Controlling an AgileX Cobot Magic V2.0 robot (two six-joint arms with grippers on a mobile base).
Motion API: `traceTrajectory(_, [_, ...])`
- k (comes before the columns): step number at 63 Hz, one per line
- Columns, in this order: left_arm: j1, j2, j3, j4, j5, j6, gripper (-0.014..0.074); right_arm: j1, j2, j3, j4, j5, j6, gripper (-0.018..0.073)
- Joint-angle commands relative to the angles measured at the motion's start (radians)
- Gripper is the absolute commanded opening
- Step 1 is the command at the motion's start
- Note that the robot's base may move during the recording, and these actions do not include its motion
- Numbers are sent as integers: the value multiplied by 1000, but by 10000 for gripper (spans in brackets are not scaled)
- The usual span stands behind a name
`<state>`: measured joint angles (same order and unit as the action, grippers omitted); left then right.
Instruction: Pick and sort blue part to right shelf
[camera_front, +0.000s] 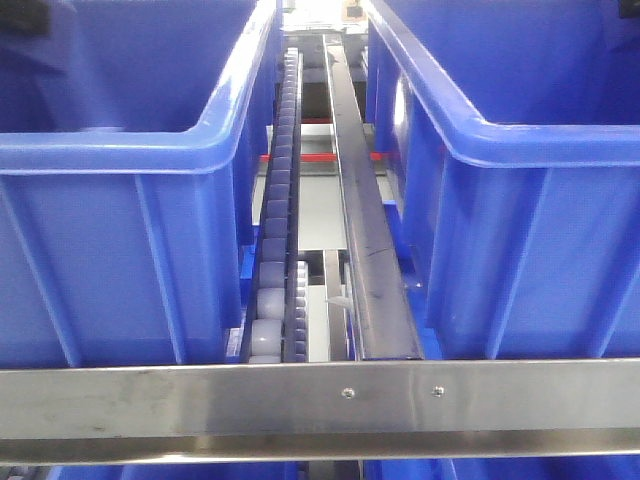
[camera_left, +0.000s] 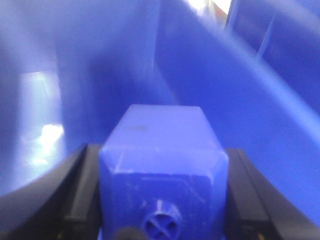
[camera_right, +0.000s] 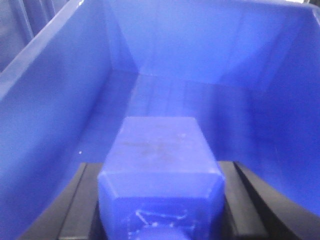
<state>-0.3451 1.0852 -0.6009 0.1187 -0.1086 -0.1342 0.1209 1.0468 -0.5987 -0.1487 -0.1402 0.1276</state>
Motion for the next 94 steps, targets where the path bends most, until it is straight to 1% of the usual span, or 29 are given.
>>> traceTrajectory(1, [-8, 16, -63, -10, -108, -2, 546, -2, -13, -44, -9, -97, -3, 455])
traceTrajectory(3, [-8, 25, -73, -10, -105, -2, 562, -2, -13, -44, -8, -96, -3, 493])
traceTrajectory(8, [-8, 35, -89, -10, -103, -2, 570, -2, -13, -44, -1, -93, 2, 638])
traceTrajectory(9, [-8, 36, -90, -10, -103, -2, 569, -2, -13, -44, 5, -90, 3, 650])
traceTrajectory(13, [-8, 36, -97, -10, -103, -2, 569, -2, -13, -44, 17, -70, 3, 623])
traceTrajectory(22, [-8, 36, -99, -10, -99, -2, 567, -2, -15, -44, 18, 8, 3, 627])
traceTrajectory(29, [-8, 18, -99, -10, -94, -2, 564, -3, -42, -44, 20, 22, 3, 624])
traceTrajectory(32, [-8, 0, -99, -10, -89, -2, 543, -3, -63, -44, 21, 21, 3, 624])
traceTrajectory(38, [-8, -43, -99, -10, -84, -2, 438, -3, -105, -44, 21, 23, 3, 619])
traceTrajectory(41, [-8, -63, -99, -10, -84, -2, 373, -3, -127, -44, 21, 32, 3, 588])
traceTrajectory(43, [-4, -80, -99, -10, -84, -2, 314, -3, -138, -44, 21, 40, 3, 558])
traceTrajectory(47, [14, -112, -99, -10, -83, -2, 185, -9, -161, -44, 21, 65, 3, 456])
traceTrajectory(50, [35, -135, -99, -10, -83, -2, 109, -15, -180, -44, 21, 81, 3, 335])
traceTrajectory(54, [67, -169, -99, -10, -83, -2, 137, -25, -202, -44, 21, 82, 3, 173])
traceTrajectory(58, [113, -198, -99, -10, -83, -2, 136, -33, -219, -44, 23, 69, 3, 43])
traceTrajectory(65, [187, -239, -99, -10, -63, -2, 136, -43, -250, -44, 36, 56, 6, 57])
traceTrajectory(68, [217, -261, -99, -10, -31, -2, 136, -53, -267, -42, 72, 59, 14, 57])
traceTrajectory(73, [267, -301, -97, -10, 53, -2, 136, -74, -288, -39, 134, 61, 18, 57])
traceTrajectory(77, [292, -337, -88, -38, 89, -2, 136, -93, -304, -38, 164, 63, 18, 57])
traceTrajectory(81, [301, -385, -69, -61, 94, -2, 136, -96, -318, -37, 162, 61, 18, 57])
traceTrajectory(86, [301, -450, -42, -61, 94, -2, 136, -96, -341, -21, 156, 47, 18, 57])
traceTrajectory(94, [301, -550, 35, -63, 97, -2, 136, -96, -401, 50, 149, 1, 18, 57])
